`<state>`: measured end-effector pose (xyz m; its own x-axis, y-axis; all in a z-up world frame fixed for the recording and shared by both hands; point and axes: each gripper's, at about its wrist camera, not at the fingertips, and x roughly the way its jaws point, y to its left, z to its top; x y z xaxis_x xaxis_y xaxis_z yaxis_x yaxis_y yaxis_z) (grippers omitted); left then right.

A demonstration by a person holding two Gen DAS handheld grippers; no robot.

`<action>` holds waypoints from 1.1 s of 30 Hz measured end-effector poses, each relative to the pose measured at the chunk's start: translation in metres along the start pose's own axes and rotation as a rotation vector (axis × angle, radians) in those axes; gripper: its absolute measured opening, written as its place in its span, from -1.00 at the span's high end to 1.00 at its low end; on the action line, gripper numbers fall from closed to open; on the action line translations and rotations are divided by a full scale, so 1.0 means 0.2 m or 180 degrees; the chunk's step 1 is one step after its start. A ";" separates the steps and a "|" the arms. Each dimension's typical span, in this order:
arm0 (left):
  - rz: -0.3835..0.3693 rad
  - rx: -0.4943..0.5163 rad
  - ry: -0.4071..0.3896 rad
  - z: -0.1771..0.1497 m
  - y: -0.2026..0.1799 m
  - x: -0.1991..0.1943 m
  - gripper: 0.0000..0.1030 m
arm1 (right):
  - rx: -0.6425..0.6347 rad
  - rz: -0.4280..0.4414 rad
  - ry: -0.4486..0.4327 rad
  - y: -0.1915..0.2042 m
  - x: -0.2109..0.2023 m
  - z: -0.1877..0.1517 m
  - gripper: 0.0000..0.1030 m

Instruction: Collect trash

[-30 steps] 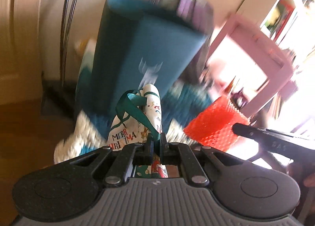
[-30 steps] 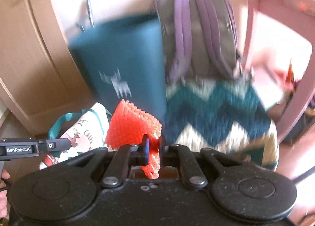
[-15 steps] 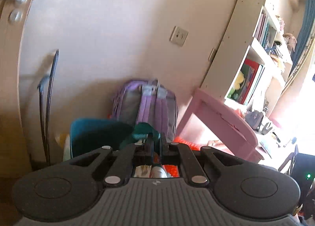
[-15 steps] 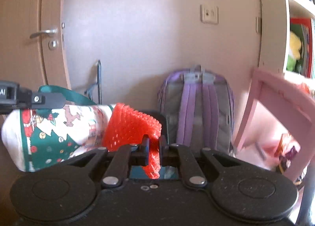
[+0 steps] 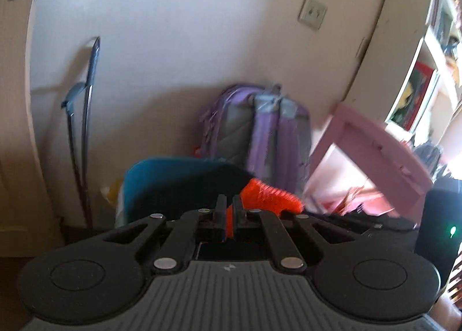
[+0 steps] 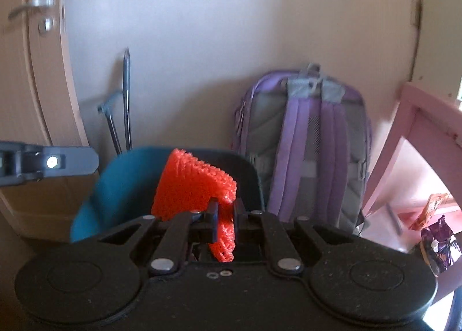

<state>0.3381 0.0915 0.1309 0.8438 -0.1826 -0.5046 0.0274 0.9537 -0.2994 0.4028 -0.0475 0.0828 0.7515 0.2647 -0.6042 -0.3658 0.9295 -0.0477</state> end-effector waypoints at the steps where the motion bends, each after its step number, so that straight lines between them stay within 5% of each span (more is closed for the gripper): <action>1: 0.0027 0.0010 0.0053 -0.02 0.01 0.03 0.93 | 0.0017 0.0000 0.0026 0.00 0.02 -0.01 0.74; 8: 0.0119 0.0012 0.0319 -0.11 0.05 0.13 0.93 | 0.0066 0.0021 0.0183 -0.01 0.05 -0.06 0.64; 11: 0.0128 0.0018 0.0377 -0.13 0.04 0.14 0.92 | 0.0061 0.0017 0.0180 -0.01 0.01 -0.08 0.41; 23: 0.0208 0.0128 0.0435 -0.20 -0.07 0.00 0.88 | 0.0078 0.0116 0.0062 -0.09 -0.29 -0.15 0.15; 25: 0.0215 0.0147 0.0435 -0.22 -0.08 -0.03 0.80 | 0.0092 0.0155 0.0051 -0.10 -0.34 -0.17 0.14; 28: 0.0234 0.0153 0.0406 -0.24 -0.10 -0.09 0.39 | 0.0090 0.0199 0.0029 -0.11 -0.41 -0.20 0.11; 30: 0.0260 0.0144 0.0347 -0.26 -0.11 -0.13 -0.16 | 0.0090 0.0221 0.0013 -0.11 -0.47 -0.22 0.09; 33: 0.0276 0.0193 0.0253 -0.28 -0.13 -0.20 -0.25 | 0.0075 0.0259 -0.0020 -0.12 -0.54 -0.25 0.07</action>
<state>0.2728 0.0606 0.1140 0.7994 -0.1150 -0.5898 -0.0093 0.9790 -0.2036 0.3039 -0.1110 0.1092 0.7233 0.3411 -0.6005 -0.4128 0.9106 0.0201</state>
